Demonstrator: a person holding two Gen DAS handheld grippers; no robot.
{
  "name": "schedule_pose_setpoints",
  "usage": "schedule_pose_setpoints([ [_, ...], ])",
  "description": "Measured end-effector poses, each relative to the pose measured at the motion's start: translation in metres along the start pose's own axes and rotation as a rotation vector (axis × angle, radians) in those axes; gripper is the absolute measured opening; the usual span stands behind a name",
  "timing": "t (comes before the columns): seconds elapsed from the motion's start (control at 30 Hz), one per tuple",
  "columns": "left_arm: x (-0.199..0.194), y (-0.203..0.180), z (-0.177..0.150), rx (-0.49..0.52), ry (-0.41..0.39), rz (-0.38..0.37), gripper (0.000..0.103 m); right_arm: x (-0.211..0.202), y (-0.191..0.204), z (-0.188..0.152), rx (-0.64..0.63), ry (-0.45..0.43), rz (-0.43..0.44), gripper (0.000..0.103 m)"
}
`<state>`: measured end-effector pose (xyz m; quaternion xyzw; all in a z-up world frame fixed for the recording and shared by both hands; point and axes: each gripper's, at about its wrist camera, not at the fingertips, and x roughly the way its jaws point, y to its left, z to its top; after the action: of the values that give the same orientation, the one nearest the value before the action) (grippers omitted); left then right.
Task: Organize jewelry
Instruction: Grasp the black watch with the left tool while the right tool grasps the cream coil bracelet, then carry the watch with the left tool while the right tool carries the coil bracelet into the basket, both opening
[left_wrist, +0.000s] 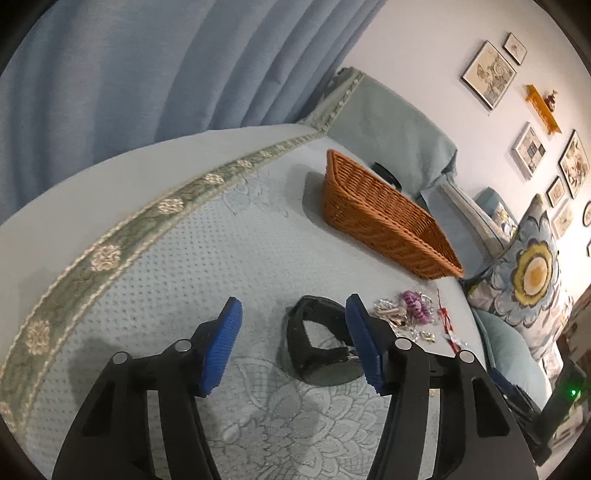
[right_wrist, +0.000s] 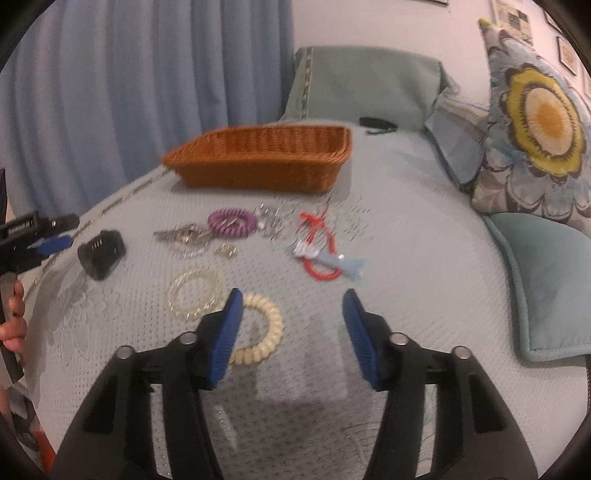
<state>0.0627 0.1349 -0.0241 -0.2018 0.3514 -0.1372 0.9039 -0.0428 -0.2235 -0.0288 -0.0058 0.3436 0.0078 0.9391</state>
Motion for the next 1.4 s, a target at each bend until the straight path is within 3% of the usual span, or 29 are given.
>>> schedule_pose_setpoints([
  [0.13, 0.012, -0.012, 0.002, 0.027, 0.037, 0.021, 0.056, 0.009, -0.002, 0.0, 0.013, 0.038, 0.014, 0.049],
  [0.4, 0.039, 0.012, -0.001, -0.086, 0.148, 0.007, 0.023, 0.022, -0.001, 0.005, 0.04, 0.086, 0.051, 0.046],
  [0.53, 0.033, 0.017, -0.005, -0.101, 0.175, -0.004, 0.023, 0.028, 0.002, 0.005, 0.03, 0.103, 0.054, 0.045],
  [0.67, 0.026, 0.013, -0.013, -0.054, 0.199, 0.023, 0.019, 0.031, 0.01, 0.001, -0.001, 0.132, 0.048, 0.04],
  [0.77, 0.023, 0.01, -0.016, -0.015, 0.202, 0.045, 0.019, 0.036, 0.016, -0.001, -0.026, 0.152, 0.024, 0.034],
  [0.9, 0.022, 0.007, -0.019, 0.023, 0.196, 0.08, 0.011, 0.037, 0.025, -0.002, -0.065, 0.148, 0.021, 0.012],
  [1.1, 0.02, 0.006, -0.019, 0.033, 0.176, 0.045, 0.002, 0.032, 0.029, -0.002, -0.08, 0.117, 0.015, 0.01],
  [1.4, 0.017, -0.007, -0.019, 0.075, 0.13, 0.018, 0.002, 0.018, 0.018, 0.003, -0.021, 0.043, 0.047, 0.009],
])
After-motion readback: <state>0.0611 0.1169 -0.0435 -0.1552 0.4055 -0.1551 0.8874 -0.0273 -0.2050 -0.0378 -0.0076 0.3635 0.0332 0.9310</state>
